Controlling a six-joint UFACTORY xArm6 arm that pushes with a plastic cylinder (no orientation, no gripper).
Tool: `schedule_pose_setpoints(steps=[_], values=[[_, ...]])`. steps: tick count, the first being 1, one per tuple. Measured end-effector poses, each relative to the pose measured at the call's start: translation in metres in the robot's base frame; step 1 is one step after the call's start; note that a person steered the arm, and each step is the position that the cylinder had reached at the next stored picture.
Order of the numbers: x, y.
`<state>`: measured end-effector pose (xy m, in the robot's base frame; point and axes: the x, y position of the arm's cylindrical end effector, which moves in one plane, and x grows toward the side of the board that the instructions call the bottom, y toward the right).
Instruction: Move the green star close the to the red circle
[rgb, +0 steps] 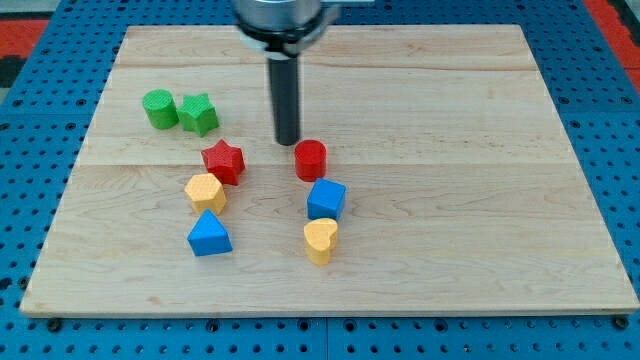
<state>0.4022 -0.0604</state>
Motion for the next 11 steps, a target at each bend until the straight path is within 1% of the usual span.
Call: schedule_pose_setpoints(steps=[1, 2, 3, 4, 5, 6, 7, 8, 9, 10, 11], values=[[0.001, 0.009], [0.010, 0.034], [0.016, 0.036], [0.000, 0.041], [-0.074, -0.016], [-0.132, -0.108], [-0.080, -0.135], [-0.036, -0.078], [-0.013, -0.039], [-0.036, -0.039], [-0.038, -0.093]])
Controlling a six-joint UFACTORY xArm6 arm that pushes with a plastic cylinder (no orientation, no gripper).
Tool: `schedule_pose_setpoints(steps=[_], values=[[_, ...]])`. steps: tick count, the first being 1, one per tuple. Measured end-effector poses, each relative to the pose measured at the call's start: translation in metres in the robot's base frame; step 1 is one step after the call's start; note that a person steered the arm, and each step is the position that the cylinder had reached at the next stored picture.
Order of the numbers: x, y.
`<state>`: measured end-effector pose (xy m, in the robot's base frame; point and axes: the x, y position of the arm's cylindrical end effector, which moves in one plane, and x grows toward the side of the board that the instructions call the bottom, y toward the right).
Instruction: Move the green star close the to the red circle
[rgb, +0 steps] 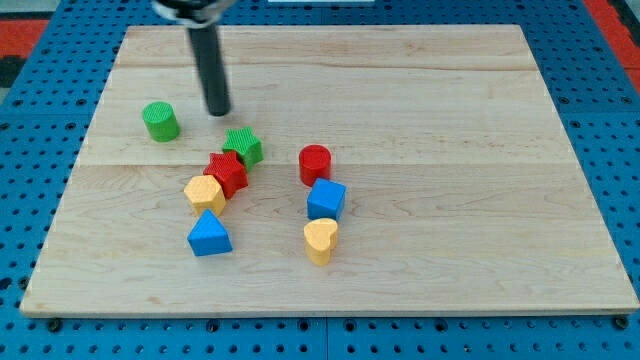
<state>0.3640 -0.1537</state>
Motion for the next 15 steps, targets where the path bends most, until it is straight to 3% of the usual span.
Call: schedule_pose_setpoints(steps=[1, 2, 4, 5, 7, 11, 12, 13, 15], values=[[0.059, 0.011], [0.063, 0.040], [0.058, 0.067], [0.036, 0.061], [0.036, 0.114], [0.053, 0.105], [0.010, 0.124], [-0.004, 0.157], [0.040, 0.158]])
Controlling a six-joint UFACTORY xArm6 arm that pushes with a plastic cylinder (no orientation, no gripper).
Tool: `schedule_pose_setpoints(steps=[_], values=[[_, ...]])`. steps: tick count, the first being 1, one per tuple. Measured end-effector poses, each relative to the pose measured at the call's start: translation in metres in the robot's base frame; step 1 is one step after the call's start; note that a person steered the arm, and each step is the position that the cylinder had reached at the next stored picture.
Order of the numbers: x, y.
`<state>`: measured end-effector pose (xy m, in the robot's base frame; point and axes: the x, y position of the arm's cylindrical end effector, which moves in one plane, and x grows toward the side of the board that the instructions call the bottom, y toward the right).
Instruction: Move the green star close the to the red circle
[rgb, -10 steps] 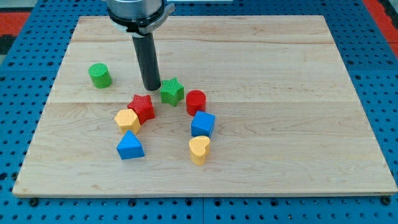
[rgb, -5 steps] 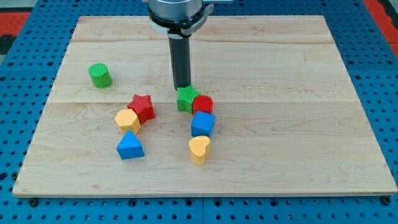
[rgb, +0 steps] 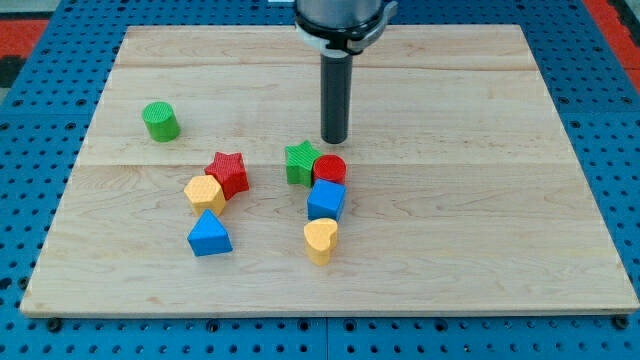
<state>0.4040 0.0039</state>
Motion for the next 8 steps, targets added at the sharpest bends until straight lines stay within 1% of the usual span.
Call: schedule_pose_setpoints(steps=[1, 3, 4, 5, 6, 7, 8], values=[[0.013, -0.013], [0.017, -0.059], [0.018, -0.059], [0.010, -0.053], [-0.016, -0.008], [0.006, 0.004], [0.014, 0.003]])
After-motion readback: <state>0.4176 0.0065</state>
